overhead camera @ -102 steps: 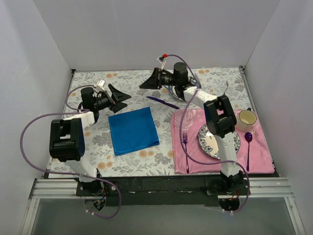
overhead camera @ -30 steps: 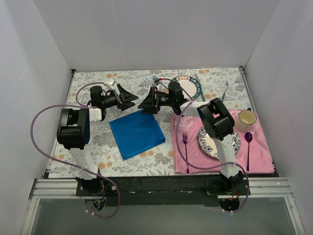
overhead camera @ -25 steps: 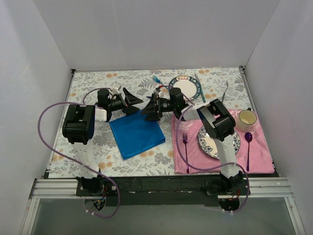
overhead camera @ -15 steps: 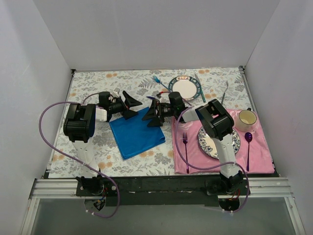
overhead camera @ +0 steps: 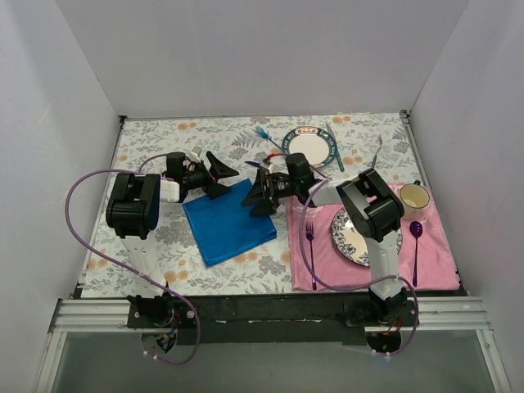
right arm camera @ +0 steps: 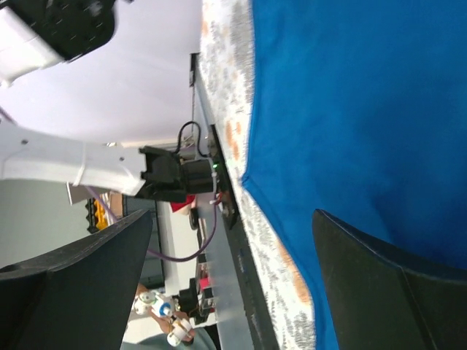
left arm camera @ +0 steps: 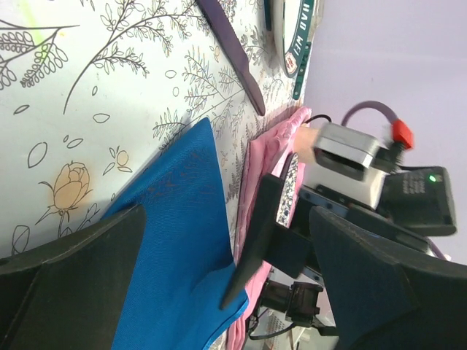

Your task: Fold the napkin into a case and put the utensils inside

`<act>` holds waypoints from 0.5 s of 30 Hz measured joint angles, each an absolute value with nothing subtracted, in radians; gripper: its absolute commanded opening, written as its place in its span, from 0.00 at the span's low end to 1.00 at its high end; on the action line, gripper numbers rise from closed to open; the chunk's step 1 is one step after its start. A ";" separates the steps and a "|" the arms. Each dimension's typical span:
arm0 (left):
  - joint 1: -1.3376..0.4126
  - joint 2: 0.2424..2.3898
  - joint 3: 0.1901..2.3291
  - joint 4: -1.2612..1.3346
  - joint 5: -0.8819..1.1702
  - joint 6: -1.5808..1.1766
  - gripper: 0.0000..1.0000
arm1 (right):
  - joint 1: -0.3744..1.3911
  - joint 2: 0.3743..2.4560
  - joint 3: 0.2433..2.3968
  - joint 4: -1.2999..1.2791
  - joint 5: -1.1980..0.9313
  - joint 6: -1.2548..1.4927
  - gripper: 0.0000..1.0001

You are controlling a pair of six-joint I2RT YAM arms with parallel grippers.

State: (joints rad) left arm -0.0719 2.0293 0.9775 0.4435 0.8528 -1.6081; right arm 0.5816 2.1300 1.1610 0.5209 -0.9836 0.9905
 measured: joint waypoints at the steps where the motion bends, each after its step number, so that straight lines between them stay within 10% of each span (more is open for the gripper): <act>1: -0.072 2.029 0.978 0.442 0.852 -1.606 0.98 | 0.585 2.113 1.151 0.536 -0.992 0.999 0.99; 15: -0.076 2.019 0.978 0.424 0.838 -1.585 0.98 | 0.629 2.092 0.954 0.666 -1.031 1.086 0.99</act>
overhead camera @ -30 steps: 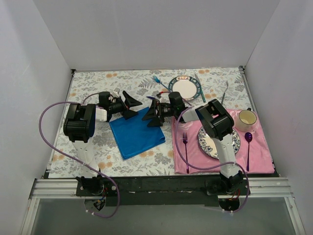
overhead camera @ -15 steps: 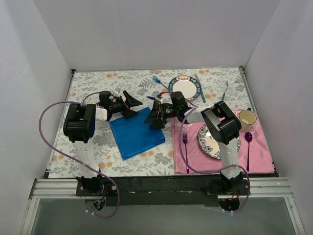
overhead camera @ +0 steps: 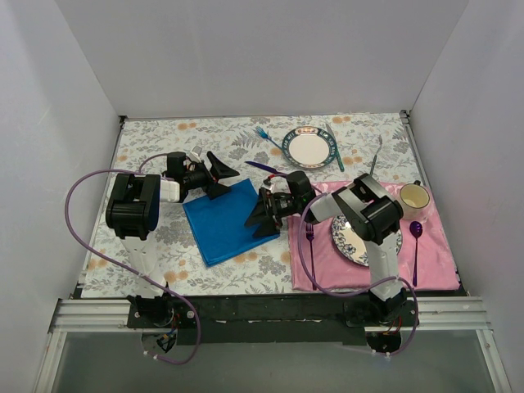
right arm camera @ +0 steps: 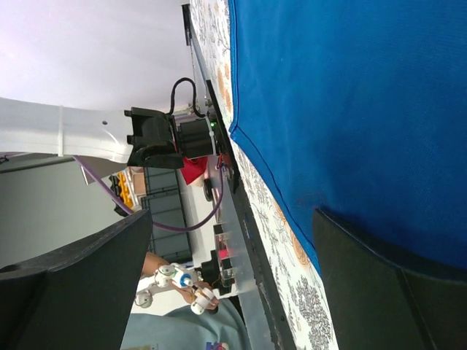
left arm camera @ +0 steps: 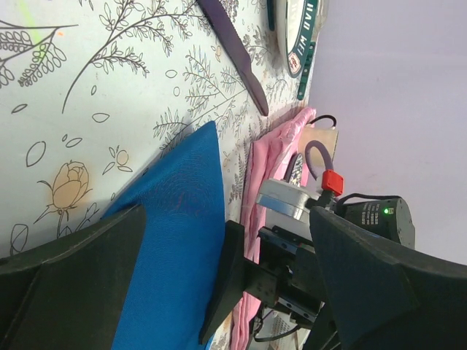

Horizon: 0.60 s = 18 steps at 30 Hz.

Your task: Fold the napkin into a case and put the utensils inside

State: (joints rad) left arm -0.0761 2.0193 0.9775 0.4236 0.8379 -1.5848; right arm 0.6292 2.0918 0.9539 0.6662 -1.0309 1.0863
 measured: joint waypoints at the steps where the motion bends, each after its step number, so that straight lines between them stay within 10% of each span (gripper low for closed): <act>1: -0.076 2.019 0.978 0.423 0.837 -1.585 0.98 | 0.629 2.092 0.952 0.662 -1.032 1.077 0.99; 18: -0.082 2.013 0.976 0.434 0.839 -1.555 0.98 | 0.642 2.040 0.994 0.577 -1.051 0.969 0.99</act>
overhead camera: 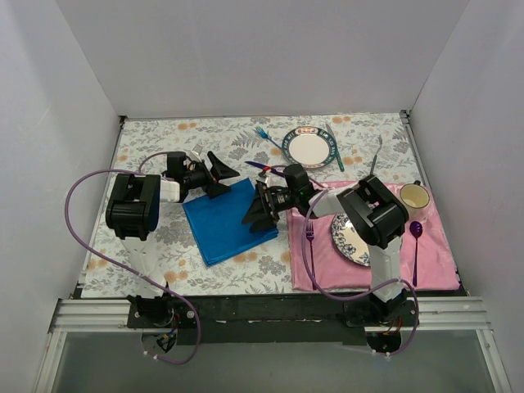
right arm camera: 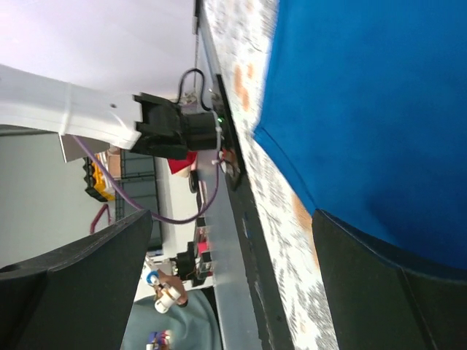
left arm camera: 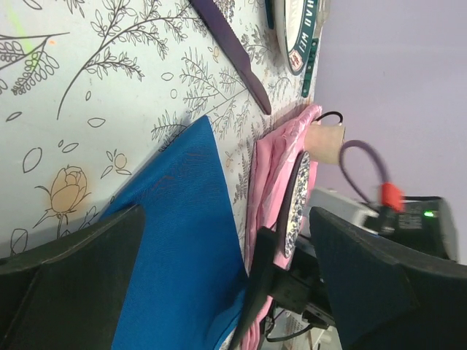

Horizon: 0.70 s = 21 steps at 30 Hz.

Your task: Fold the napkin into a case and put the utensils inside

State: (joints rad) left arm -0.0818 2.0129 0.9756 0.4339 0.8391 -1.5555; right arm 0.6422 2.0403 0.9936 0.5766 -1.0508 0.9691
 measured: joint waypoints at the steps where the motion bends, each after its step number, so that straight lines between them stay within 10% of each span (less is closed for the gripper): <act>1: -0.084 2.012 0.976 0.434 0.839 -1.550 0.98 | 0.647 2.030 1.010 0.578 -1.051 0.970 0.99; 21: -0.089 2.002 0.956 0.455 0.825 -1.520 0.98 | 0.677 2.079 0.907 0.735 -1.052 1.078 0.99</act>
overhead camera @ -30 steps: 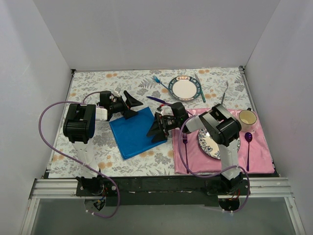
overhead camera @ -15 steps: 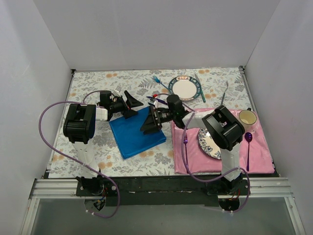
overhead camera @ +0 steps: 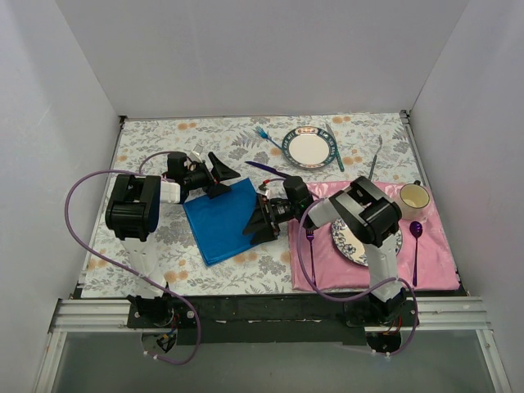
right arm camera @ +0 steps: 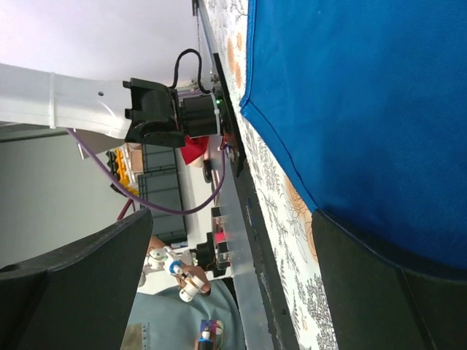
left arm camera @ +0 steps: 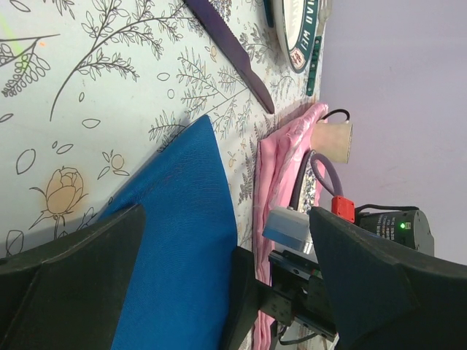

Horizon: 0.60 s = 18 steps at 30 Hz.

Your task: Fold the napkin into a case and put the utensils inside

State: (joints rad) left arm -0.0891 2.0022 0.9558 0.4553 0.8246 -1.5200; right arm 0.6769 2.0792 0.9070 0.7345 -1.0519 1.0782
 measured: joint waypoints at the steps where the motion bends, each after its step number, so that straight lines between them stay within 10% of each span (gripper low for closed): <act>1: -0.089 2.002 0.956 0.455 0.825 -1.518 0.98 | 0.675 2.083 0.907 0.744 -1.058 1.084 0.99; 18: -0.137 1.913 1.011 0.481 0.902 -1.526 0.98 | 0.669 1.929 0.929 0.772 -1.076 1.052 0.99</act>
